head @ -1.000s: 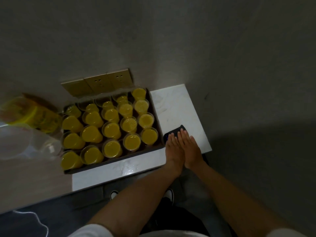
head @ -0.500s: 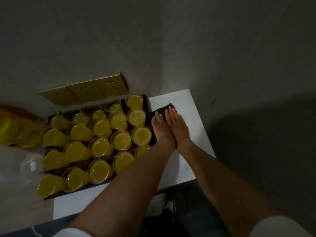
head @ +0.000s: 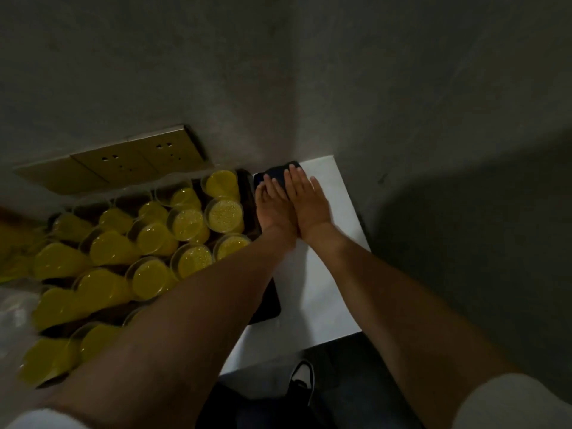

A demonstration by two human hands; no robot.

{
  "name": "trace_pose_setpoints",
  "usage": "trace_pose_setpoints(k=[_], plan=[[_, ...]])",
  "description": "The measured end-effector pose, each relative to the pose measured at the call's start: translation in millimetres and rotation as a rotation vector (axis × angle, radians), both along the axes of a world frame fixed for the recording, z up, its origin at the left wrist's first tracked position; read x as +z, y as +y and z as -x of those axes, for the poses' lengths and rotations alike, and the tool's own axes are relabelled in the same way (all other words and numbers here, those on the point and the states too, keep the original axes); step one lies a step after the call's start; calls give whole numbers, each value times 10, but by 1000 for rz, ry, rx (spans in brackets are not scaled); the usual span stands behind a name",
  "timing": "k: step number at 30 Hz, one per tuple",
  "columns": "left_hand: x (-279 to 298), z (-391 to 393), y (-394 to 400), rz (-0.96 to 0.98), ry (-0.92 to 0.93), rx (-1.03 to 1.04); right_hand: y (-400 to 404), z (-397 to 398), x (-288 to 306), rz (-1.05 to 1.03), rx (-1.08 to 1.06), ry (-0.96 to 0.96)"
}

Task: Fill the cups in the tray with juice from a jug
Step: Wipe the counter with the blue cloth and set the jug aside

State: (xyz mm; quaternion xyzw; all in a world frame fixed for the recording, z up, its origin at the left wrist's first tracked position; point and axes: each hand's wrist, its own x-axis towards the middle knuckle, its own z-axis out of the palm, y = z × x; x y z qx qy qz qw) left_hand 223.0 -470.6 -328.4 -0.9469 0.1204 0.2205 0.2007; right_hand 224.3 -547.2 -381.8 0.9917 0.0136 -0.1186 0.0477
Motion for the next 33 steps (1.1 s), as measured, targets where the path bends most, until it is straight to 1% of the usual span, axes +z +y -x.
trace_pose_setpoints(k=[4,9,13,16,18,21,25,29,31,33], plan=[[-49,-15,-232,131,-8,-39,-315,20,6,6,-62,-19],[-243,-74,-563,255,-60,-99,-751,-20,-65,48,-36,-4],[-301,-147,-758,304,-70,-95,-938,-46,-55,-13,-46,18],[-321,-144,-734,343,-106,-57,-933,-47,-13,-95,-62,24],[-331,-89,-688,382,-96,-64,-879,24,57,-152,-97,30],[-372,96,-636,391,-110,-82,-853,200,0,-169,-94,27],[-484,487,-606,429,-118,-108,-874,543,-156,-86,-66,32],[-459,962,-561,457,-100,-129,-850,1051,-114,-8,-40,31],[-421,1207,-536,486,-91,-119,-838,1314,-71,-73,-72,23],[-415,1444,-504,512,-90,-123,-842,1567,-101,-198,-108,-17]])
